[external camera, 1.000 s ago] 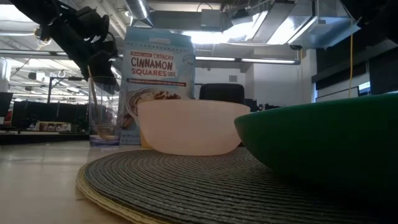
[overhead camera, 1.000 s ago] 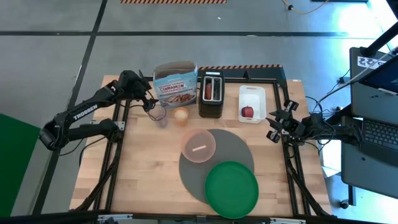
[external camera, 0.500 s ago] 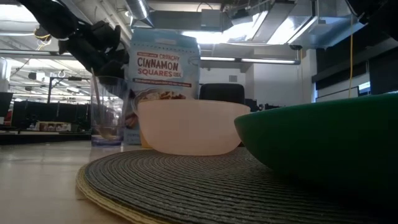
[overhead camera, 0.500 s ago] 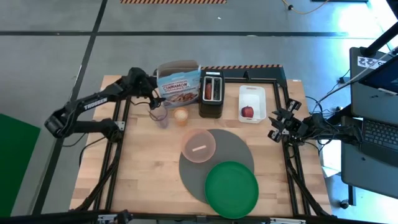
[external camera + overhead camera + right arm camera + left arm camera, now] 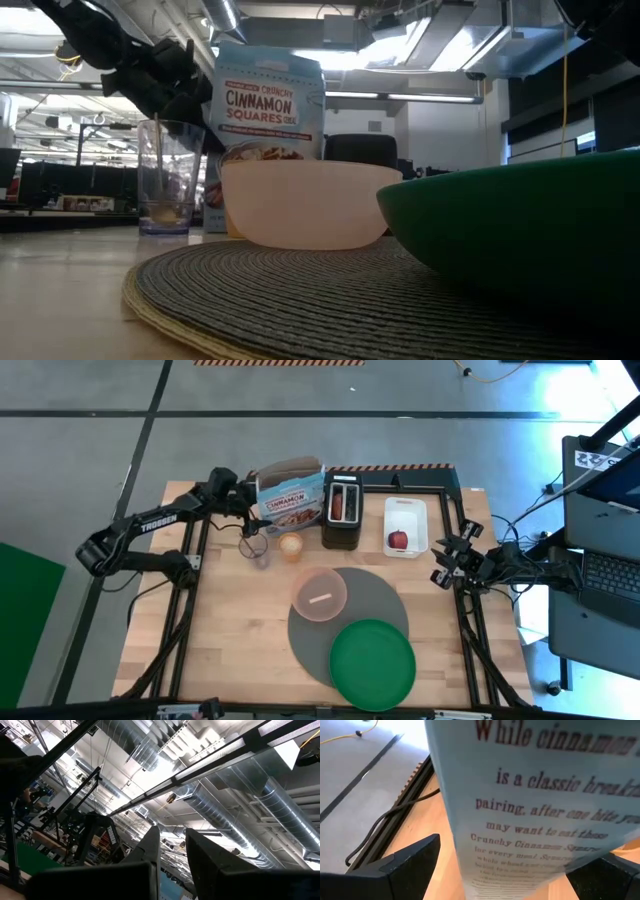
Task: Arrange a breakfast setting
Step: Pour the cereal from the cereal box into the pink bowl
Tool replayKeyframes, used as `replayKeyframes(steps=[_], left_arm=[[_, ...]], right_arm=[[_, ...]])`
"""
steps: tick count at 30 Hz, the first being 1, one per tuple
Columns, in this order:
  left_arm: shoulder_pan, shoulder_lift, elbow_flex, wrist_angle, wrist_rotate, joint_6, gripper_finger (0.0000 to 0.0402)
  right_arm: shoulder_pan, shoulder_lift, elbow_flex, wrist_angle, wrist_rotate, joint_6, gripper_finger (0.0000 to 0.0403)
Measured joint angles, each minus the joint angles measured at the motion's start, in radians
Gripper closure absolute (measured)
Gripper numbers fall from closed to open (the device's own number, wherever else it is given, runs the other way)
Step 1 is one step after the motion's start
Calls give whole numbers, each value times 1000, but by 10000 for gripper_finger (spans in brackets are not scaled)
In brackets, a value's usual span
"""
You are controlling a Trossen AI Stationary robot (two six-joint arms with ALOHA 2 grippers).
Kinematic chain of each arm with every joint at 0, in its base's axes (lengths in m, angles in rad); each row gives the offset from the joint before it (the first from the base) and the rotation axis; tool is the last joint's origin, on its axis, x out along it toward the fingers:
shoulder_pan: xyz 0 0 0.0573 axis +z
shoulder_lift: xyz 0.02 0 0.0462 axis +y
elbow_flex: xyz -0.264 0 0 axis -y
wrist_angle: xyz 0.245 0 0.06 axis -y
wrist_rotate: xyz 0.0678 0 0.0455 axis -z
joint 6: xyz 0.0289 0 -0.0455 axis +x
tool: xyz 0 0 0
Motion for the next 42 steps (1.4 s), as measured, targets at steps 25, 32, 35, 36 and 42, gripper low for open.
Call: replayKeyframes(steps=[25, 32, 35, 36, 42], left_arm=[[-1, 2, -3, 0, 94, -17, 236], [-1, -24, 3, -14, 59, -20, 241], [0, -54, 27, -26, 39, -29, 241], [0, -68, 40, -31, 35, -29, 242], [0, -134, 121, -126, -3, -29, 242]], right_arm=[[0, 0, 0, 9, 9, 0, 340], [0, 0, 0, 9, 9, 0, 340], [0, 0, 0, 8, 9, 0, 340], [0, 0, 0, 9, 10, 0, 340], [0, 0, 0, 8, 12, 0, 340]])
